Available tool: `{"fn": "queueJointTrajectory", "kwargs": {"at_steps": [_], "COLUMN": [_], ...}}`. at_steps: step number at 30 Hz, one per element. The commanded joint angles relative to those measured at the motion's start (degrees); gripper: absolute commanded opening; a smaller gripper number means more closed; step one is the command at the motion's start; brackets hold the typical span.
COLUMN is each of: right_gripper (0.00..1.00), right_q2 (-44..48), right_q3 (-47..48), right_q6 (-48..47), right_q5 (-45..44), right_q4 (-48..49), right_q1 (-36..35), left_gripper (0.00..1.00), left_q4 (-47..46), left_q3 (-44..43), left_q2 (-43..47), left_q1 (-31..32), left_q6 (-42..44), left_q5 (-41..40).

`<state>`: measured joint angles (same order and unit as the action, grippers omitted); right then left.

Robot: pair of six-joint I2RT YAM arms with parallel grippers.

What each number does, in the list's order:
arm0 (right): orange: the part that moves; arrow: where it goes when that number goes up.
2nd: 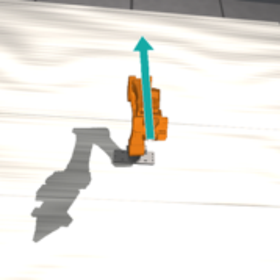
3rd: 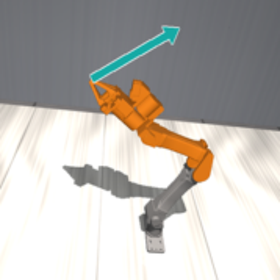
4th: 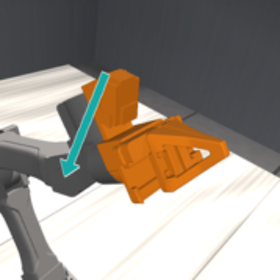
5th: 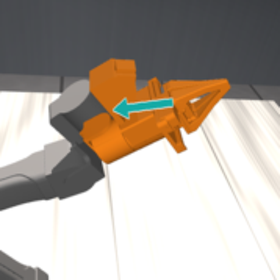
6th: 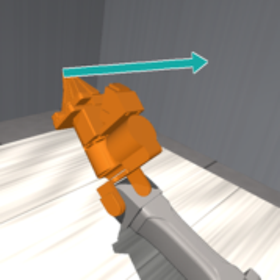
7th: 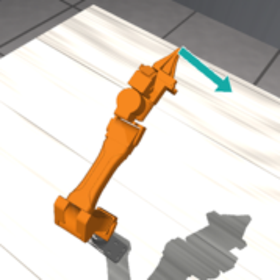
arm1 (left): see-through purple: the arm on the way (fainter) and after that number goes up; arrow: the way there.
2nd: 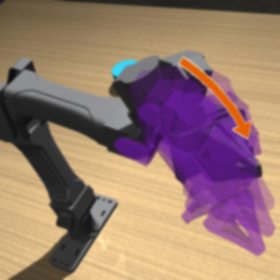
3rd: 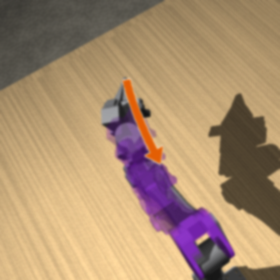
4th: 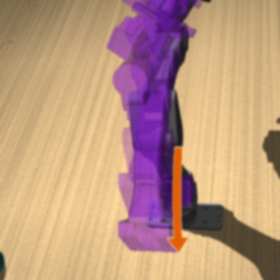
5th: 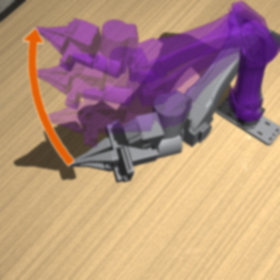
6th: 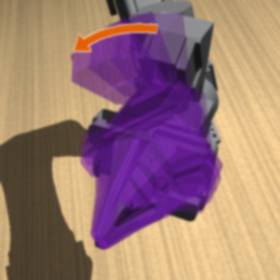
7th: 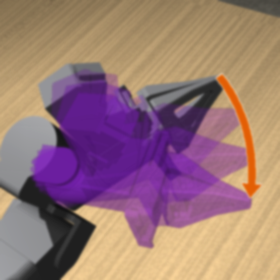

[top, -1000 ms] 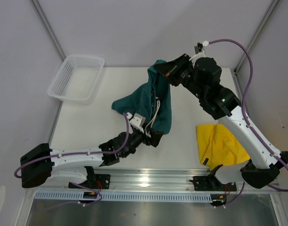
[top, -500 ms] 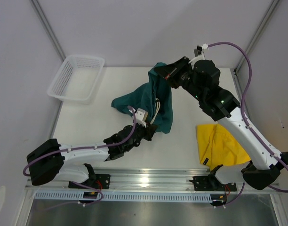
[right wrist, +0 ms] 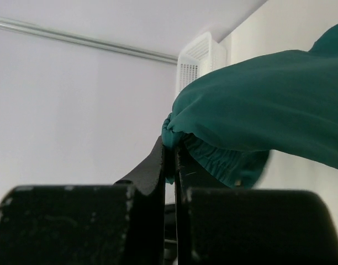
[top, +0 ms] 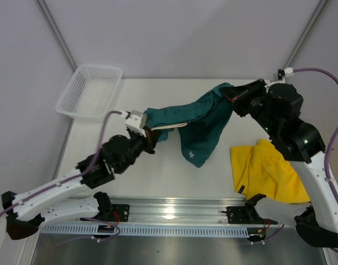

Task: Fold and stack the shorts
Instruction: Flatten the shorts out

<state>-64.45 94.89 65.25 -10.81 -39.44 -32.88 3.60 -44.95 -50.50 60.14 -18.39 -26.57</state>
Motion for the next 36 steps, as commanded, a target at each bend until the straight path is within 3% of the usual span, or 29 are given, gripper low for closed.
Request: {"fn": "queueJointTrajectory", "kwargs": {"at_steps": [1, 3, 4, 7, 8, 12, 16, 17, 20, 28, 30, 32, 33, 36], "right_gripper": [0.0, 0.0, 0.0, 0.0, 0.0, 0.0, 0.0, 0.0, 0.0, 0.0, 0.0, 0.0, 0.0, 0.0], "right_q2": [5.99, 9.59, 11.08, 16.88, 18.03, 21.9, 21.12, 20.77, 21.02, 19.37, 17.35, 15.24, 14.7, 12.07], "right_q3": [-1.54, -4.27, -5.32, -8.14, -8.23, -4.65, 2.13, 3.36, 4.6, -5.57, -7.96, -12.43, -14.1, -21.4], "right_q6": [4.34, 7.76, 8.74, 11.81, 12.44, 14.11, 14.55, 14.55, 15.6, 17.54, 17.37, 17.54, 17.63, 19.47], "right_q5": [0.25, 3.93, 5.34, 10.26, 12.37, 14.59, 15.55, 17.03, 19.94, 16.08, 15.47, 16.16, 17.39, 28.7], "right_q4": [-8.01, -11.51, -12.14, -14.26, -15.57, -18.73, -20.5, -21.37, -21.47, -15.95, -14.18, -10.23, -8.13, -0.49], "right_q1": [0.36, 0.45, 0.45, 0.36, 0.28, 0.36, 0.63, 0.8, 1.68, 0.37, 0.36, 2.2, 3.52, 12.64], "left_gripper": [0.0, 0.0, 0.0, 0.0, 0.0, 0.0, 0.0, 0.0, 0.0, 0.0, 0.0, 0.0, 0.0, 0.0], "left_q4": [20.46, 28.95, 32.4, 44.46, 46.31, 49.05, 57.82, 59.58, 63.02, 58.46, 56.36, 52.32, 48.39, 42.14], "left_q3": [-14.77, -20.77, -27.84, -33.96, -38.76, -44.86, -60.76, -68.27, -73.51, -63.09, -57.75, -53.77, -48.18, -41.83], "left_q2": [8.38, 9.89, 9.55, 7.53, 6.48, 6.2, 0.95, -0.64, -5.22, -8.55, -10.66, -11.9, -11.99, -12.08], "left_q1": [-0.37, -0.37, -0.37, -0.29, -0.37, -0.37, -0.29, -0.29, -0.37, -1.16, -6.59, -12.3, -18.68, -29.8], "left_q6": [5.91, 6.09, 5.22, 1.88, 1.35, 1.51, 2.04, 2.13, 1.96, 3.1, 2.92, 3.27, 3.1, 2.49], "left_q5": [-3.59, -0.78, 1.15, 5.55, 8.43, 13.11, 15.05, 16.1, 19.7, 16.72, 19.25, 28.46, 31.11, 42.27]}}
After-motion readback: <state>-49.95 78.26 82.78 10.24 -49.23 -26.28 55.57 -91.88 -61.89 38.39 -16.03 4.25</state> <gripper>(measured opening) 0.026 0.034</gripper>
